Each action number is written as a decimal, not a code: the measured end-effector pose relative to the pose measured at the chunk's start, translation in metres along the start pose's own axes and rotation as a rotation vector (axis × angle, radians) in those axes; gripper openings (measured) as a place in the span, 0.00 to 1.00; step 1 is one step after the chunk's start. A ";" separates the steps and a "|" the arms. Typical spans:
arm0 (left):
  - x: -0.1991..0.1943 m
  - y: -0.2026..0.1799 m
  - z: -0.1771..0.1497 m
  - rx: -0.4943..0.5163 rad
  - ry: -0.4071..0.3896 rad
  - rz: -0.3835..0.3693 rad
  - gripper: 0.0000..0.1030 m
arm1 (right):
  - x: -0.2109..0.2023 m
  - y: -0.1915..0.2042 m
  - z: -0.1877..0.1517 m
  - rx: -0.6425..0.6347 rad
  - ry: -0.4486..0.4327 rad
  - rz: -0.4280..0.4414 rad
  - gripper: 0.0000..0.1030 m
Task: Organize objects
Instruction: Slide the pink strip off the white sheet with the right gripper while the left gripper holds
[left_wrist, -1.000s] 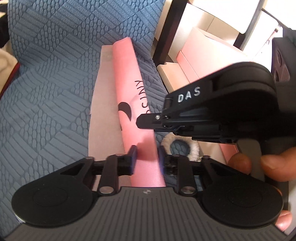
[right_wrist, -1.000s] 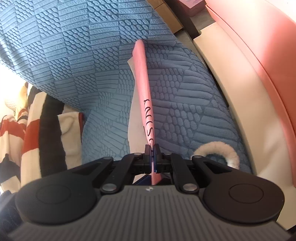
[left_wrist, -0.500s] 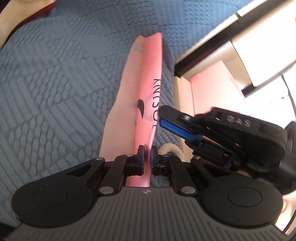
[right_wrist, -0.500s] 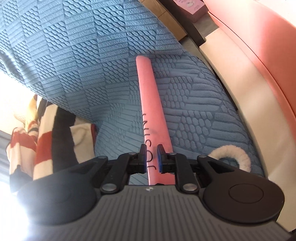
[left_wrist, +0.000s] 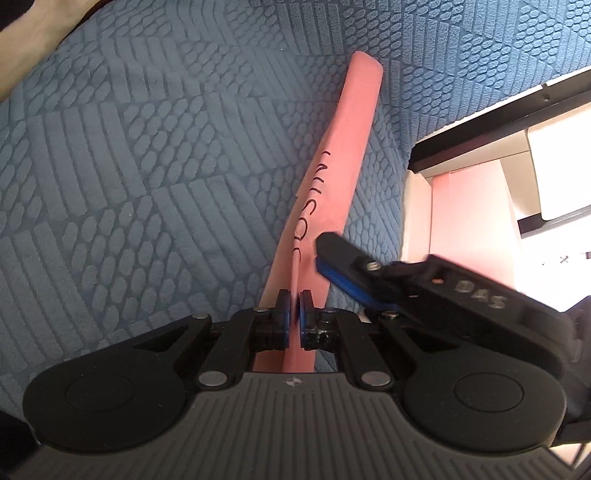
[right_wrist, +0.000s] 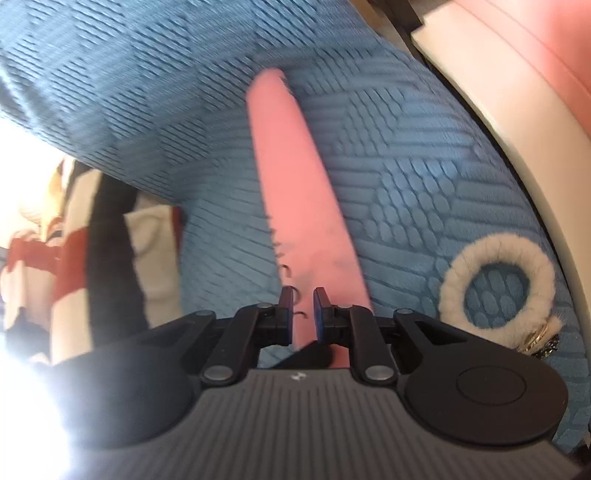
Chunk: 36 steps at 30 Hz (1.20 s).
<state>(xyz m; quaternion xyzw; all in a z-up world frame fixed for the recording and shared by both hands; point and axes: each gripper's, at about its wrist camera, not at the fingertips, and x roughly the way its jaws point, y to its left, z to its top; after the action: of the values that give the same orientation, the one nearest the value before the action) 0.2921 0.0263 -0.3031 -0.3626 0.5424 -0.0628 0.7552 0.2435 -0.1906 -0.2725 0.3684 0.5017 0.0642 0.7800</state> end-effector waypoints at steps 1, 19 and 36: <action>0.000 0.000 0.000 0.005 -0.002 0.009 0.06 | 0.003 0.000 -0.001 -0.003 0.004 -0.006 0.12; -0.002 -0.016 0.004 0.154 -0.016 0.076 0.07 | 0.015 -0.006 0.003 -0.011 0.038 0.004 0.11; 0.009 -0.025 0.000 0.199 -0.012 0.112 0.07 | -0.006 0.016 0.047 -0.308 -0.029 0.089 0.52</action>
<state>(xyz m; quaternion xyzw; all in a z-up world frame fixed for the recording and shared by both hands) 0.3029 0.0038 -0.2946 -0.2552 0.5485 -0.0719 0.7930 0.2835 -0.2060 -0.2476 0.2672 0.4576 0.1695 0.8310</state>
